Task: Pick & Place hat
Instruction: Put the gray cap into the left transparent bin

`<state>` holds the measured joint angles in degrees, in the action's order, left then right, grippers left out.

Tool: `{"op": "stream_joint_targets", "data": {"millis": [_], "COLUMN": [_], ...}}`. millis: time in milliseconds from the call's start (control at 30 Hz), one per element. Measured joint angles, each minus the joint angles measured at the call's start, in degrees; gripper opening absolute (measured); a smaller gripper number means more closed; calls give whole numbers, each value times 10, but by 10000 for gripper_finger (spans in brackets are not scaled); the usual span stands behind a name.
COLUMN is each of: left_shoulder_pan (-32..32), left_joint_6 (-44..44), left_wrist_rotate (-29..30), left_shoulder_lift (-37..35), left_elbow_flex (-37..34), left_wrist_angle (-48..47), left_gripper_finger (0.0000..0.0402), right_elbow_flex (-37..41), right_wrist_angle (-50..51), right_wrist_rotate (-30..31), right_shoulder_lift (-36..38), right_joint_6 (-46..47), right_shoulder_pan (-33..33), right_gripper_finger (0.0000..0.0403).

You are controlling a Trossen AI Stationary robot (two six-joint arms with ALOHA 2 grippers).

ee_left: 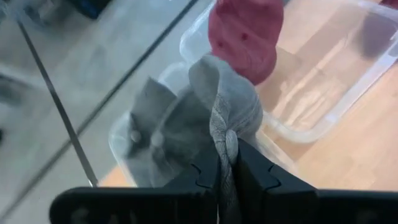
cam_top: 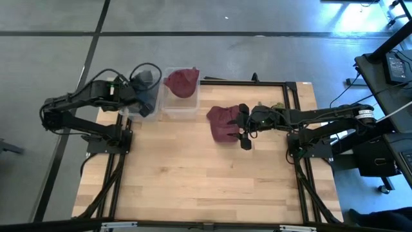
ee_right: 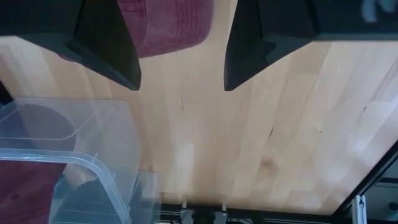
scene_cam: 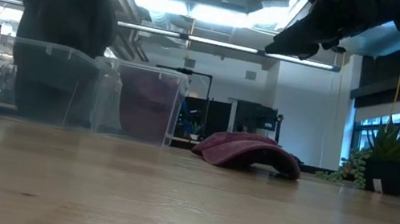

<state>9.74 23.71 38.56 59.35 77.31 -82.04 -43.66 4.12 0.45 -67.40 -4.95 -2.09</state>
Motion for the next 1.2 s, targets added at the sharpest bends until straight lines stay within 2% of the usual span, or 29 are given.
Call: {"op": "stream_joint_targets", "data": {"millis": [633,800,967,1200], "left_shoulder_pan": [1,1,1,1], "left_joint_6": [259,280,224,226], "left_wrist_rotate": [-22,-22,-20,-8], "left_shoulder_lift": [-7,-8,-8,-8], "left_elbow_flex": [-196,-205,-190,-189], "left_wrist_angle": [-5,-5,-4,-4], "left_gripper_finger": [21,54,80,116], "right_elbow_flex": [0,0,0,0], "right_wrist_angle": [16,17,18,17], "right_wrist_rotate": [0,0,0,0], "right_shoulder_lift": [0,0,0,0], "right_joint_6": [-1,-4,-20,-17], "right_shoulder_pan": [0,0,0,0], "right_gripper_finger": [230,230,230,230]}}
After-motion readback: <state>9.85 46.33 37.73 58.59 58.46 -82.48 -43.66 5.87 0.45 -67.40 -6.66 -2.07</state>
